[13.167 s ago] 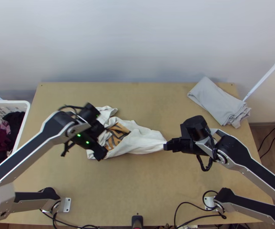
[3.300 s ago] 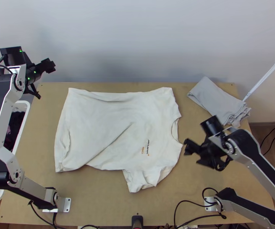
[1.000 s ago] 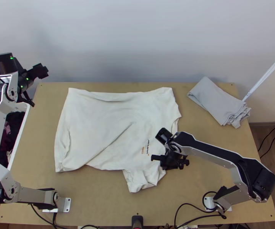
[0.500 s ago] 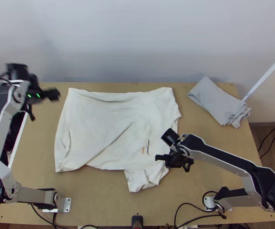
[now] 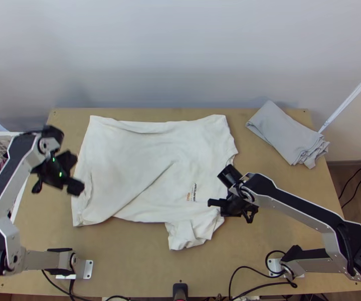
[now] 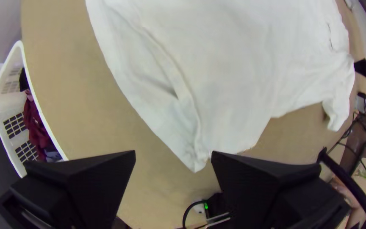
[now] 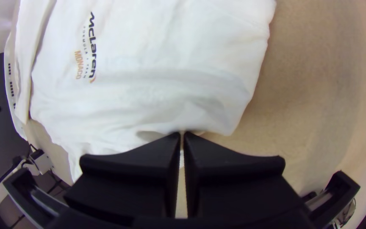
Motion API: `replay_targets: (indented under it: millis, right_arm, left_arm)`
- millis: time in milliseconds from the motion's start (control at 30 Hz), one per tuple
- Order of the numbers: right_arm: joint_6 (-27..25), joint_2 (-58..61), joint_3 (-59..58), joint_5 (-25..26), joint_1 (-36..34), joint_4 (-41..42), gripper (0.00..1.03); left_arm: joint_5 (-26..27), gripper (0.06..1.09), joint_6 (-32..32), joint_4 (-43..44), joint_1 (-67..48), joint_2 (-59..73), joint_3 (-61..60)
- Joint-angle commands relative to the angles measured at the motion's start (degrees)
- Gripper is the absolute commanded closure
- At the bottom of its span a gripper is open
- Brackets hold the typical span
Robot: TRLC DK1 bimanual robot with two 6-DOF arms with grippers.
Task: Fold the t-shirt
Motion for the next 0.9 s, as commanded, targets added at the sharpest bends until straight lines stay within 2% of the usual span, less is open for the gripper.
replay_targets:
  millis: [0,200,300,567,667,833,867]
  right_arm:
    - [-0.98,-1.3,0.26,0.78,-1.09,-0.4,1.0]
    - [-1.59,-1.12,0.61,0.78,-1.44,-0.22,1.0]
    - [-1.68,-1.12,0.79,0.78,-1.62,-0.22,1.0]
    - [-2.03,-1.39,1.41,0.78,-2.59,-0.22,1.0]
    - [-2.12,-1.47,1.41,0.87,-2.85,-0.22,1.0]
    - [-2.03,-1.65,1.41,0.87,-2.85,-0.22,1.0]
    - [-2.03,-1.65,1.41,0.87,-2.85,-0.22,1.0]
  left_arm:
    - [-1.22,0.18,5.14,-2.37,1.02,-2.34,-4.76]
    - [-2.63,0.18,7.6,-1.93,2.25,-2.34,-11.0]
    - [-2.63,0.22,7.86,-1.32,1.82,-2.43,-13.72]
    - [-2.36,0.23,7.42,5.36,-0.65,-0.14,-19.26]
    - [-1.22,0.33,7.51,5.98,-1.0,0.29,-19.43]
    - [-0.26,0.35,7.6,6.15,-1.88,0.73,-20.49]
    - [-0.26,0.4,7.6,6.24,-1.88,0.82,-20.75]
